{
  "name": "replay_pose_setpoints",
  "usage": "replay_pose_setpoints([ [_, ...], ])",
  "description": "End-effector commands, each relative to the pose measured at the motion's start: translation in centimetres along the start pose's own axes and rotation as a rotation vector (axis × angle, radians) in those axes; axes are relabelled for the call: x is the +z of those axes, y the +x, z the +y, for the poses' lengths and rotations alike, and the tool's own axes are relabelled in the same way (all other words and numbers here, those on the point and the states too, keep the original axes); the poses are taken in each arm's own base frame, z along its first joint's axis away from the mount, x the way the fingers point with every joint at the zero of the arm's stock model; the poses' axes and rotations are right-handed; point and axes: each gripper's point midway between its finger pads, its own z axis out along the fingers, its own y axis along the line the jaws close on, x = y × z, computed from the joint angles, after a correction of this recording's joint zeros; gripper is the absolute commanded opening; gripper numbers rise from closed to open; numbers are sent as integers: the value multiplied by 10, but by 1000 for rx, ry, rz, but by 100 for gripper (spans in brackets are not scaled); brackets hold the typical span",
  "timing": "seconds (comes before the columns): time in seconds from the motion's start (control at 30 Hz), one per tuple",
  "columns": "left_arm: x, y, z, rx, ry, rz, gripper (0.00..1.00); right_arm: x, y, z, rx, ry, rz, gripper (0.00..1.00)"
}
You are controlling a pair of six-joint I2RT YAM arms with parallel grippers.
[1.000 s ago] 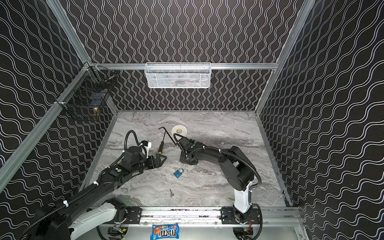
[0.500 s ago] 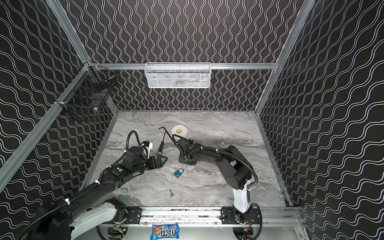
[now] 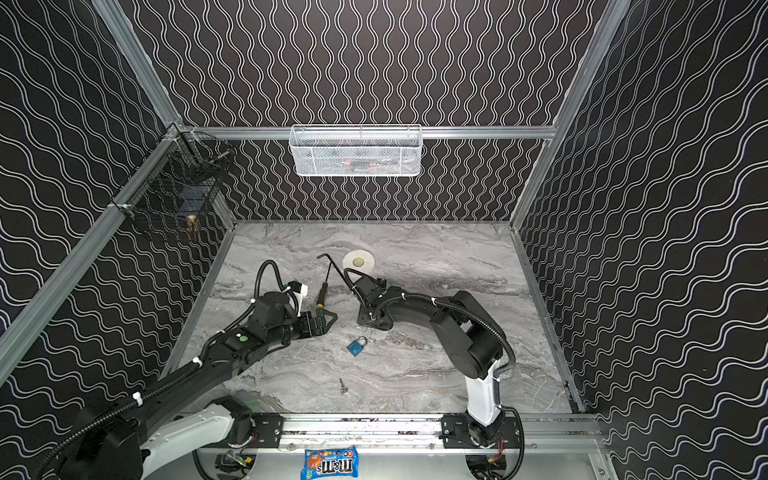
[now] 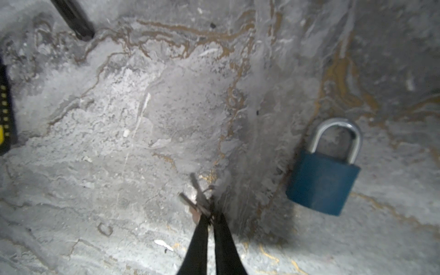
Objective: Unlock with the key
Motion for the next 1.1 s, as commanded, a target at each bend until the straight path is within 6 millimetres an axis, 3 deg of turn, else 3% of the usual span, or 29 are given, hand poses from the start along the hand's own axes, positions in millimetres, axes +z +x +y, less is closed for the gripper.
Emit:
replay_pose_setpoints([
  [0.0, 0, -9, -9, -14, 33, -33, 99, 1, 6, -8, -22, 26, 33, 7],
  [0.23, 0, -13, -14, -53, 59, -47, 99, -1, 1, -12, -22, -20, 31, 2],
  [0.27, 1, -14, -14, -62, 59, -51, 99, -10, -4, -7, -28, -45, 12, 2],
  [0.7, 2, -26, -26, -161, 106, -112, 99, -31, -5, -6, -111, -139, -28, 0],
  [1.07, 11, -32, -40, -143, 134, -119, 99, -69, -12, 3, -130, -237, -106, 0],
])
